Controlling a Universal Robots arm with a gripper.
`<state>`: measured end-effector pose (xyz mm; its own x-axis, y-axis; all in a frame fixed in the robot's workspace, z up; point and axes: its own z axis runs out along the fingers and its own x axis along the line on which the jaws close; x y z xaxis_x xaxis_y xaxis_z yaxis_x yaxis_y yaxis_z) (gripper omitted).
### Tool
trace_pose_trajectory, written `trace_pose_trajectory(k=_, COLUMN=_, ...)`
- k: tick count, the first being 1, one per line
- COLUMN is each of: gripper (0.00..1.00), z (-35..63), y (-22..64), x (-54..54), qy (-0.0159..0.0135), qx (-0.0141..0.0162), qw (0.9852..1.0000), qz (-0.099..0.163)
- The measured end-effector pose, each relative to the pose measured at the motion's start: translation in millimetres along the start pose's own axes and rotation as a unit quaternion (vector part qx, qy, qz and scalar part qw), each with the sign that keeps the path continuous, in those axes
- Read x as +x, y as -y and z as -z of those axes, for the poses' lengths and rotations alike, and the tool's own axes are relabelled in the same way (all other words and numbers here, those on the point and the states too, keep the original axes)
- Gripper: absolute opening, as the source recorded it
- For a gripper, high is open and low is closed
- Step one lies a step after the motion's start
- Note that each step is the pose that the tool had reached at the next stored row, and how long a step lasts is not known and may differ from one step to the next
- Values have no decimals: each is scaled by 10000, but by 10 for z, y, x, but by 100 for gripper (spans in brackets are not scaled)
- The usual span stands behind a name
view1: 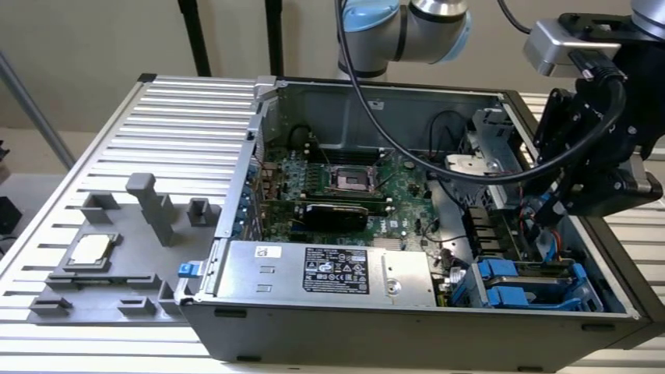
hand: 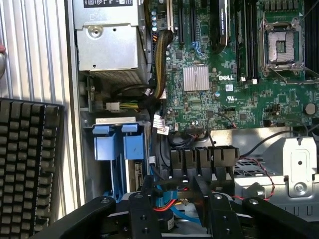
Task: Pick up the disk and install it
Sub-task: 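Insert the second disk wire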
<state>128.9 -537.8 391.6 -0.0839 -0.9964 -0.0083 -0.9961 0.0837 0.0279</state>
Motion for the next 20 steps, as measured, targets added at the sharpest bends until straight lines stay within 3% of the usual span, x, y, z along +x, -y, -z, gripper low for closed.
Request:
trace_pose_trajectory(k=7, gripper=45, z=-75, y=16, x=-1, qy=-23, qx=1, qw=10000, qz=-13)
trace_pose_trajectory(k=12, gripper=43, z=-96, y=28, x=-2, qy=-58, qx=1, qw=10000, qz=-17)
trace_pose_trajectory(k=13, gripper=43, z=-96, y=29, x=-1, qy=-59, qx=-2, qw=10000, qz=-17)
trace_pose_trajectory(k=14, gripper=36, z=-90, y=28, x=-1, qy=-58, qx=-4, qw=10000, qz=-18)
trace_pose_trajectory(k=20, gripper=36, z=8, y=27, x=12, qy=-59, qx=-8, qw=10000, qz=-19)
